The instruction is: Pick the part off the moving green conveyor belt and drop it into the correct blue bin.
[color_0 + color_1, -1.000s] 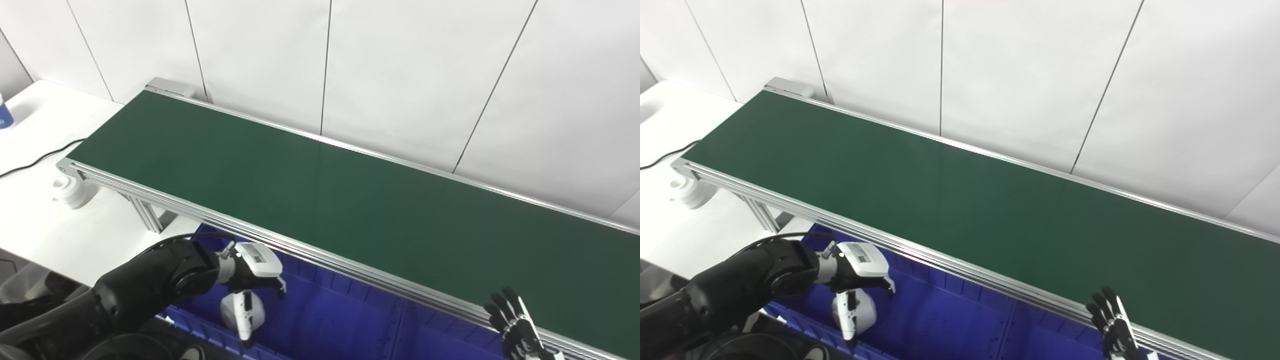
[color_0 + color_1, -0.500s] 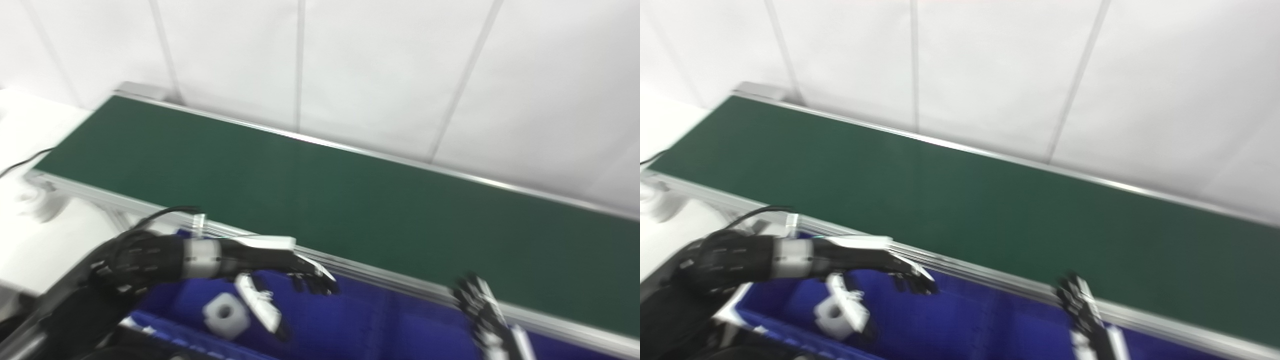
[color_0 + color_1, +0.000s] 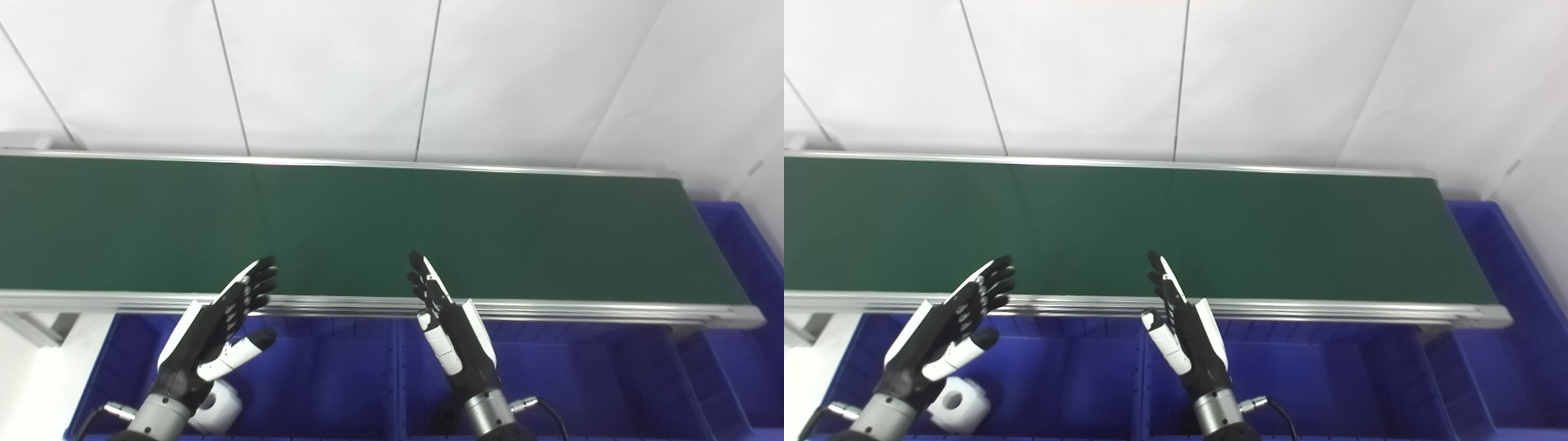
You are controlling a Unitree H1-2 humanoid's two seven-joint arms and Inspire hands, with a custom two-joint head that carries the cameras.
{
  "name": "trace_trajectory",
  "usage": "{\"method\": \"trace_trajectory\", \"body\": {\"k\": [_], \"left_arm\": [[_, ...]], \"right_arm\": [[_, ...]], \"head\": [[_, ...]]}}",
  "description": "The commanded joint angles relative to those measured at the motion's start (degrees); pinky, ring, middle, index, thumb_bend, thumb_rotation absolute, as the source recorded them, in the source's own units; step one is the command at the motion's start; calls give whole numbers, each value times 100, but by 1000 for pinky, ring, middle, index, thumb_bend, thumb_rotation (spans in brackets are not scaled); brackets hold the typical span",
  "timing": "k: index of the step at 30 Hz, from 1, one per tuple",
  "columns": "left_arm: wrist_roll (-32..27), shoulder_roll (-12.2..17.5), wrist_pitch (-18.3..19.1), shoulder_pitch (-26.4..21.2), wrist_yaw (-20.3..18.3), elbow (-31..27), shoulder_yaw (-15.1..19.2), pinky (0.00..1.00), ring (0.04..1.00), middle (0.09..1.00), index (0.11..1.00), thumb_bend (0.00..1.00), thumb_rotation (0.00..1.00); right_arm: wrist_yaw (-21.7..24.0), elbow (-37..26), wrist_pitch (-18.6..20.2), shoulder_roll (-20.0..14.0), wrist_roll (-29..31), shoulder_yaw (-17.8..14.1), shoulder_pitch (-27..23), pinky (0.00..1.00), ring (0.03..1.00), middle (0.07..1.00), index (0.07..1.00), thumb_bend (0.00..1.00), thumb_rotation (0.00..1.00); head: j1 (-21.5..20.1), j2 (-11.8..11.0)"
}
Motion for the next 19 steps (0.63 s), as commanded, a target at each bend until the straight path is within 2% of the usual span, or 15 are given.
{"method": "trace_trajectory", "body": {"k": [1, 4, 7, 12, 19], "left_arm": [[6, -60, -477, -251, 103, 38, -201, 897, 949, 955, 940, 828, 706], [87, -156, -741, -339, 197, 269, -487, 931, 975, 991, 966, 841, 668], [350, -297, -834, -325, 384, 280, -729, 972, 988, 1000, 989, 819, 678], [917, -771, -882, -167, 907, 198, -1067, 1000, 1000, 1000, 1000, 785, 743], [1210, -1388, -1112, 26, 1540, 306, -1356, 1000, 1000, 1000, 1000, 749, 763]], "right_arm": [[-47, -126, -8, 112, 20, 33, -94, 996, 987, 1000, 995, 856, 1000], [-65, -164, 17, 83, 31, 8, -82, 999, 990, 1000, 998, 846, 1000], [-63, -241, 101, 39, 16, -23, -70, 1000, 993, 1000, 999, 847, 1000], [-66, -292, 21, -73, 26, -102, -66, 1000, 990, 1000, 995, 840, 1000], [-146, -352, -156, -168, 178, -278, 55, 975, 963, 986, 979, 834, 1000]], "head": [[-21, 19], [73, 85], [160, 115], [496, 157], [905, 124]]}}
